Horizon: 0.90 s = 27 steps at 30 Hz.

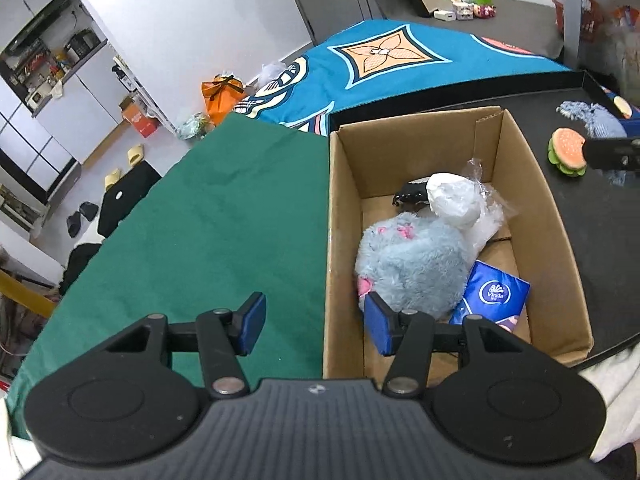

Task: Organize soft objects
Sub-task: 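Carry the blue denim plush with the right tool over the box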

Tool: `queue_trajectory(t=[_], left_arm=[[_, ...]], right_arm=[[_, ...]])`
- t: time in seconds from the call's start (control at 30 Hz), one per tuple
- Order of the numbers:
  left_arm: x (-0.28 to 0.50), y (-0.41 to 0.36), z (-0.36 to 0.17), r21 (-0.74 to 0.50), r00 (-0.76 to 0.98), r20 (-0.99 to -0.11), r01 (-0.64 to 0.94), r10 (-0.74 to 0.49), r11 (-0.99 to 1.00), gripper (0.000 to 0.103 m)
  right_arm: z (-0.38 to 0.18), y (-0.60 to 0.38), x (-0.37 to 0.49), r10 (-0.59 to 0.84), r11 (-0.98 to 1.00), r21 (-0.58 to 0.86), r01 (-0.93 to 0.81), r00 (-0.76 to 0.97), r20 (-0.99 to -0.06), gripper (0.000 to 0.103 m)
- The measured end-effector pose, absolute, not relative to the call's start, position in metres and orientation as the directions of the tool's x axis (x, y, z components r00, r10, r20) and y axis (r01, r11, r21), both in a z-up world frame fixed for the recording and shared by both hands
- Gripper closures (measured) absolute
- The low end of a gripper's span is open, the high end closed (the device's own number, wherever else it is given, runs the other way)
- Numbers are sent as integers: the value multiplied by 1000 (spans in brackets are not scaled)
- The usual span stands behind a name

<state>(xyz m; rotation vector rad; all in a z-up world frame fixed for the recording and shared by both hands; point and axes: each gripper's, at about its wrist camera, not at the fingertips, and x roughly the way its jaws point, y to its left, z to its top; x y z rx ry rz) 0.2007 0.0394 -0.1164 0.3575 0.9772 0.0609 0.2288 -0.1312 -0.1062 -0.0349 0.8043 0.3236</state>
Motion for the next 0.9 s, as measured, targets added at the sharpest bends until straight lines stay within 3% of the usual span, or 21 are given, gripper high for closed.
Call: queue_trajectory(t=[0.5,0.6,0.77,0.9], left_arm=[[199,64,-120,191,534,-837,86,117,978,55],[200,69,-122,160,519,-850,86,92,983,61],[203,74,-128,106,485,-873,97,46,990,84],[201,74,-130,82,482,-876,117,15,990,95]], right_arm=[[-99,-83,222,343,927,153,-343,604,-719,56],[-100,-76,220,352,925,171,-338,597,-721,56],[-103,-65,221,360,924,189,-332,591,-722,56],[-105,-56,220,374,920,209,-332,581,-722,55]])
